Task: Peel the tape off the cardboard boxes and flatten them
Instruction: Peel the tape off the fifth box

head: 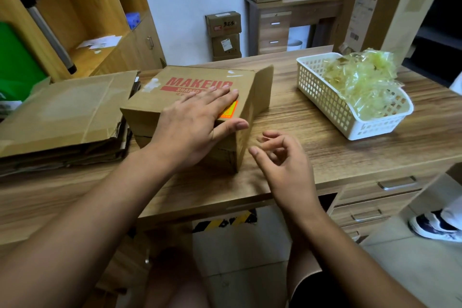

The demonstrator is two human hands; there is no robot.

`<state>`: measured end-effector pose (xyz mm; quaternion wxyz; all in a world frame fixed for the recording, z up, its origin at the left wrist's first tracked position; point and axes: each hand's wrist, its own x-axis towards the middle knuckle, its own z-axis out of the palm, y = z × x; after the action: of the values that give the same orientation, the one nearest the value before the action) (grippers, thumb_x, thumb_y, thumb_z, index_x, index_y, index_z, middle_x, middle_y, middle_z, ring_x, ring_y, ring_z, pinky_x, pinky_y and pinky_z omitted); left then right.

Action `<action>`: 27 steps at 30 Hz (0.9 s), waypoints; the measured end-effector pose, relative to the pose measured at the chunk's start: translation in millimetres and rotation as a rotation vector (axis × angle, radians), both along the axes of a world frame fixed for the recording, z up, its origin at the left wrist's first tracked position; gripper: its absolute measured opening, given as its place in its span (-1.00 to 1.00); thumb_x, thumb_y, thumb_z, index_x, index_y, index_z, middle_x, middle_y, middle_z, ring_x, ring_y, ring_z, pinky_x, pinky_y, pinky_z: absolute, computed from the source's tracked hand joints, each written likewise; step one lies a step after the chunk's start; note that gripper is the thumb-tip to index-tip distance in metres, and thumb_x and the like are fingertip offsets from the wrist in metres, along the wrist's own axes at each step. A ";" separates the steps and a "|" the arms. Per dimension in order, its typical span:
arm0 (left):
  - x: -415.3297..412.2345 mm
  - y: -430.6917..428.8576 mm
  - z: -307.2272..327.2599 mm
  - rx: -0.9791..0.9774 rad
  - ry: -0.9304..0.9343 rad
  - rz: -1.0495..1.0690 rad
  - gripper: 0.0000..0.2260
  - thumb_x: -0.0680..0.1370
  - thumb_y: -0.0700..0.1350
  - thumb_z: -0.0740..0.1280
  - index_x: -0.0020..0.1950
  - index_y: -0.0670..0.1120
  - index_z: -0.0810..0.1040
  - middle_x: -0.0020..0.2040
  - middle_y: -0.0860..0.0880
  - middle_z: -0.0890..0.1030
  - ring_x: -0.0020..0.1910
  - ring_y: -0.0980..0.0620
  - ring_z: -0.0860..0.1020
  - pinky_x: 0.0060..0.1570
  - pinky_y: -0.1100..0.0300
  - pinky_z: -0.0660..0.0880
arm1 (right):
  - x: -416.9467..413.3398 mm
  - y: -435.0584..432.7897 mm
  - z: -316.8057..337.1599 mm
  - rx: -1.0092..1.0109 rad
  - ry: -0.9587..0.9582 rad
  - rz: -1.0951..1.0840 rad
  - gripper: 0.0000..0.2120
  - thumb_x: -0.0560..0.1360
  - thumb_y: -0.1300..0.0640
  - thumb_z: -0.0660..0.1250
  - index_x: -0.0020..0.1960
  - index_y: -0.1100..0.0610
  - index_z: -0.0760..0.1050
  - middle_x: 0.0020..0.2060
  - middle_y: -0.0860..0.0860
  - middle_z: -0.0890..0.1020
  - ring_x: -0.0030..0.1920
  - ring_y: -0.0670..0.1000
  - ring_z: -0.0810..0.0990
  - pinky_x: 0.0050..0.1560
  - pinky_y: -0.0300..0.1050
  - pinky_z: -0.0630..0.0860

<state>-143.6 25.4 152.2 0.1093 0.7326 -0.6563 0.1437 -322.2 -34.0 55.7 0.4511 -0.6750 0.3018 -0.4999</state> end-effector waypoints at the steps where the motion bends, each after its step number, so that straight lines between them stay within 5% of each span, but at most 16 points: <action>1: -0.4 -0.3 0.2 0.008 0.003 0.001 -0.24 0.48 0.51 -0.24 0.60 0.22 0.16 0.59 0.19 0.19 0.55 0.15 0.18 0.47 0.13 0.12 | 1.1 -4.6 0.6 0.031 -0.019 0.010 -0.84 0.50 0.20 0.51 -0.13 0.06 0.53 0.10 -0.06 0.64 0.10 -0.15 0.66 0.05 -0.24 0.58; 7: 4.4 -1.6 6.2 0.111 0.045 -0.021 -0.22 0.43 0.53 -0.15 0.61 0.25 0.04 0.61 0.23 0.07 0.57 0.17 0.07 0.47 0.10 0.10 | 1.6 -15.0 2.5 0.244 -0.238 0.220 -0.88 0.56 0.33 0.40 -0.08 0.15 0.52 -0.01 0.14 0.73 0.07 0.11 0.73 0.11 0.06 0.66; 19: 3.1 -3.7 4.8 0.114 0.042 0.018 -0.18 0.40 0.57 -0.14 0.61 0.25 0.04 0.61 0.23 0.06 0.58 0.16 0.07 0.50 0.12 0.04 | -7.3 44.6 -4.0 0.039 -0.109 0.111 -0.86 0.52 0.15 0.43 -0.06 -0.09 0.59 -0.04 -0.09 0.73 0.04 -0.04 0.72 0.03 -0.14 0.65; 27: -4.1 -5.7 1.9 0.092 0.033 0.038 -0.12 0.38 0.57 -0.24 0.62 0.19 0.06 0.62 0.15 0.10 0.59 0.11 0.09 0.56 0.03 0.08 | -8.6 42.1 -3.3 -0.025 -0.155 0.114 -0.71 0.54 0.27 0.42 -0.05 -0.15 0.56 -0.06 -0.07 0.72 0.01 -0.06 0.72 -0.02 -0.30 0.61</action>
<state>-147.7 19.7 154.1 0.0836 0.7516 -0.6461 0.1035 -330.8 8.1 52.5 0.4922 -0.6560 0.2208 -0.5279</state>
